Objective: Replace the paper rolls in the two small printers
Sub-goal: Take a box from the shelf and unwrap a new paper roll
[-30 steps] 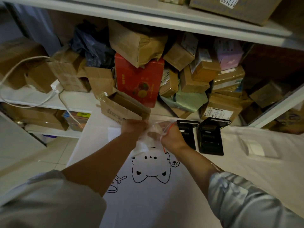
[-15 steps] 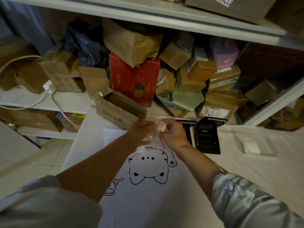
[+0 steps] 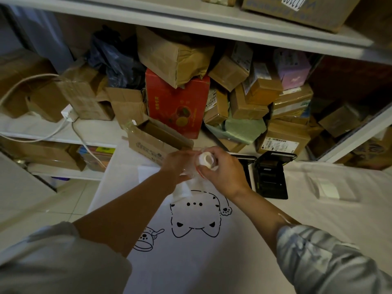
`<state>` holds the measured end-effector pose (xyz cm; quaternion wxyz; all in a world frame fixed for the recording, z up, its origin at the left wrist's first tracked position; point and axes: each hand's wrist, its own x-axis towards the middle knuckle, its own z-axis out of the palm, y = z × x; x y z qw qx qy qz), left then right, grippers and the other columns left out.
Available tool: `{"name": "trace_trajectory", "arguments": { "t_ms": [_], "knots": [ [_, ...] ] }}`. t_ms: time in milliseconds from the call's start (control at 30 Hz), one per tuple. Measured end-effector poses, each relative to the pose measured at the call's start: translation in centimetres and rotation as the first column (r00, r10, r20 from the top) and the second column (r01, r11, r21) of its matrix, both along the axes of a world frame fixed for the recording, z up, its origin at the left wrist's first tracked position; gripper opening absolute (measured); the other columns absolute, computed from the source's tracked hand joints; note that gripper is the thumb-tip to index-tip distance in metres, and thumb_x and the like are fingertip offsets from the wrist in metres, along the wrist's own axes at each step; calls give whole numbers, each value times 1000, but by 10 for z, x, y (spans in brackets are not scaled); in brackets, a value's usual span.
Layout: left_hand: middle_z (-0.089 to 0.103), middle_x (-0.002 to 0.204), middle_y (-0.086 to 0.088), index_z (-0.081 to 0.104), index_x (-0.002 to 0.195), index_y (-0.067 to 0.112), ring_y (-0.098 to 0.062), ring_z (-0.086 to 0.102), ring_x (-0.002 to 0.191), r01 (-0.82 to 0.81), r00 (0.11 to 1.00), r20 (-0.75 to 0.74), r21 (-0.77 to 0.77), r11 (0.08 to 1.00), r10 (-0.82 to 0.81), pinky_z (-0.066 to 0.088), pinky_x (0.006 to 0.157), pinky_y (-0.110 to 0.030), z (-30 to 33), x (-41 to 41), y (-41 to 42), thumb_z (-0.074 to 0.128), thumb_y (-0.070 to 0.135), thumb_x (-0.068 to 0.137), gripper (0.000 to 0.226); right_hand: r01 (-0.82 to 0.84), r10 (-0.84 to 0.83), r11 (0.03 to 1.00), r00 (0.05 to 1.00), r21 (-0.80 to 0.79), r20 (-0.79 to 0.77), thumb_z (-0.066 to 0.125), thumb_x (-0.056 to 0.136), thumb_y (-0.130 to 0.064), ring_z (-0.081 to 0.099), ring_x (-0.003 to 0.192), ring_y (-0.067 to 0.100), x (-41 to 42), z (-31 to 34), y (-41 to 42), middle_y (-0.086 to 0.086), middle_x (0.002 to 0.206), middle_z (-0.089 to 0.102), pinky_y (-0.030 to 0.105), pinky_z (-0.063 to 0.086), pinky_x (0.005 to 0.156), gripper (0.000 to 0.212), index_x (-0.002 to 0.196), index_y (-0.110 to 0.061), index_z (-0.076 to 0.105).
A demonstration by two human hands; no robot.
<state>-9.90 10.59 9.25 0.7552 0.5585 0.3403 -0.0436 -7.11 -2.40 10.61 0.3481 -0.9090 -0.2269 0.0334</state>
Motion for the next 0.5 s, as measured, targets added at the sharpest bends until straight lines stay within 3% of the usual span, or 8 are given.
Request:
{"name": "trace_trajectory", "arguments": {
  "t_ms": [100,133,200,267,333,400,500],
  "knots": [
    [61,115,-8,63,108,16,-26,55,112,112,994,13,-62,992,-112,51,86,-39,-4,-4,0,60,21,90,19,-3,5,1000,998,30,-60,75,76,-16,61,95,15,6,-8,-2,-2,106,68,31,51,83,29,102,-24,66],
    [62,109,-8,65,98,17,-25,55,110,103,994,25,-36,994,-102,50,86,-39,-3,-6,0,62,16,89,9,12,-7,999,995,43,-104,75,74,-12,60,94,13,7,-10,-3,-2,107,67,27,50,82,31,102,-23,66],
    [61,97,-5,64,81,18,-24,56,103,31,999,32,14,999,-31,51,81,-38,-8,-6,4,65,8,86,11,54,-40,997,974,59,-225,77,73,-7,58,90,11,9,-13,-4,-2,101,65,21,47,77,36,105,-18,66],
    [61,92,-4,64,78,17,-22,57,97,-11,999,47,77,997,7,54,74,-36,-15,-7,7,67,7,84,12,92,-59,992,942,85,-331,78,71,-4,60,90,13,9,-17,-6,-2,96,63,23,50,78,39,106,-15,65],
    [61,90,-3,63,76,18,-21,58,91,0,997,76,188,982,-15,55,64,-28,-25,-5,8,66,7,85,15,147,-81,981,907,129,-413,79,72,-4,60,92,15,8,-21,-9,0,99,64,26,51,78,38,106,-13,66],
    [63,91,-6,61,77,19,-21,60,88,35,992,96,404,914,-80,54,60,-20,-36,-4,10,62,5,87,17,246,-121,952,850,184,-513,75,77,-7,59,86,14,7,-24,-12,3,101,64,22,47,68,31,106,-13,65],
    [64,93,-4,61,85,18,-23,61,89,39,991,69,663,748,-113,52,72,-28,-49,-8,15,52,-1,87,21,435,-214,876,738,208,-640,69,84,-13,61,86,16,8,-25,-20,6,106,63,25,53,70,27,110,-13,60]
  ]
}}
